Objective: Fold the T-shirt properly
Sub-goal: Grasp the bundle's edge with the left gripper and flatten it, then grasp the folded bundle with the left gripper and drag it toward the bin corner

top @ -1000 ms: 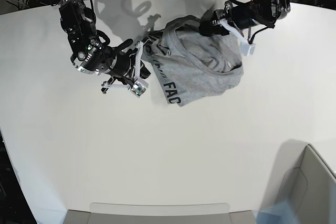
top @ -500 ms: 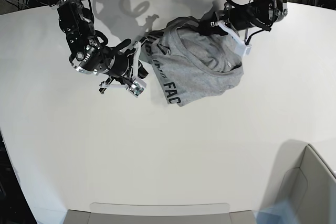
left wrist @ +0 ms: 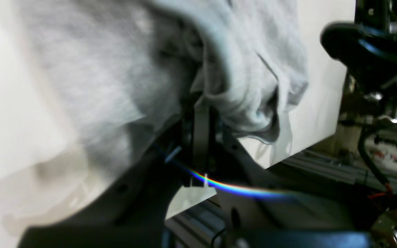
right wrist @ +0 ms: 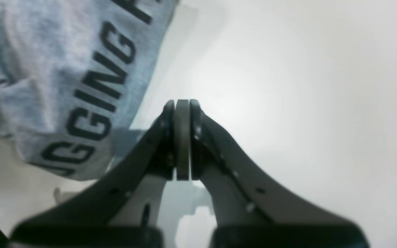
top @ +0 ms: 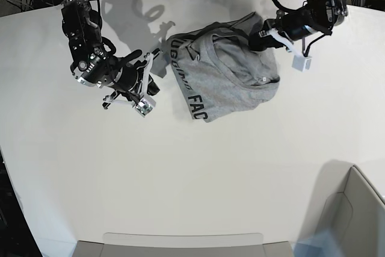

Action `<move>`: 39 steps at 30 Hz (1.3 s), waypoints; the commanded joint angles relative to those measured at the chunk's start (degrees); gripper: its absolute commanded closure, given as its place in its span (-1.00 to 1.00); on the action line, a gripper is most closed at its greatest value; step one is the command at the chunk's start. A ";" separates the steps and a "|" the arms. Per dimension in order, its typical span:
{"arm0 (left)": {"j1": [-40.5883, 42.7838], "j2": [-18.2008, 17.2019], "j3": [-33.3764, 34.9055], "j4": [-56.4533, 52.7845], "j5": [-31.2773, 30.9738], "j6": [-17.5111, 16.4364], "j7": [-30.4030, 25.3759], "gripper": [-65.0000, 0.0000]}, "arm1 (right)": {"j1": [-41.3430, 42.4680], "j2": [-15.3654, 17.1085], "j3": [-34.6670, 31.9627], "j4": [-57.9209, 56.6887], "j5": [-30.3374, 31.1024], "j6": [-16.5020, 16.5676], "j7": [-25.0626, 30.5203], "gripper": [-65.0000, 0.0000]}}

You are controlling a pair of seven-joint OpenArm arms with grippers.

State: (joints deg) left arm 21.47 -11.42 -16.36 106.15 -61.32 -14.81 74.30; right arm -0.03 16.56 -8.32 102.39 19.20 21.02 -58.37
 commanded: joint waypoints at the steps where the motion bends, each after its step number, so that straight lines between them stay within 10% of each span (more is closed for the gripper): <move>1: 0.46 -0.32 -0.65 0.88 -0.97 -0.09 -0.06 1.00 | 0.78 0.19 0.27 1.13 0.53 0.22 1.09 1.00; 23: 8.90 -4.62 -2.15 2.29 -1.05 -0.01 -0.15 1.00 | 0.69 0.19 0.18 1.22 0.53 0.22 1.09 1.00; 32: 7.32 -4.80 6.91 2.82 -0.53 0.08 -0.32 1.00 | -1.24 0.10 8.98 1.13 0.53 0.22 1.01 1.00; 39: 1.25 -4.80 7.26 -10.81 -0.53 0.17 -0.59 1.00 | -2.91 0.63 9.33 1.13 0.53 0.22 1.09 1.00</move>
State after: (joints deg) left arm 22.83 -15.92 -8.97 94.67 -61.73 -15.29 74.02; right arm -3.99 16.80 0.71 102.48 19.33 21.04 -58.54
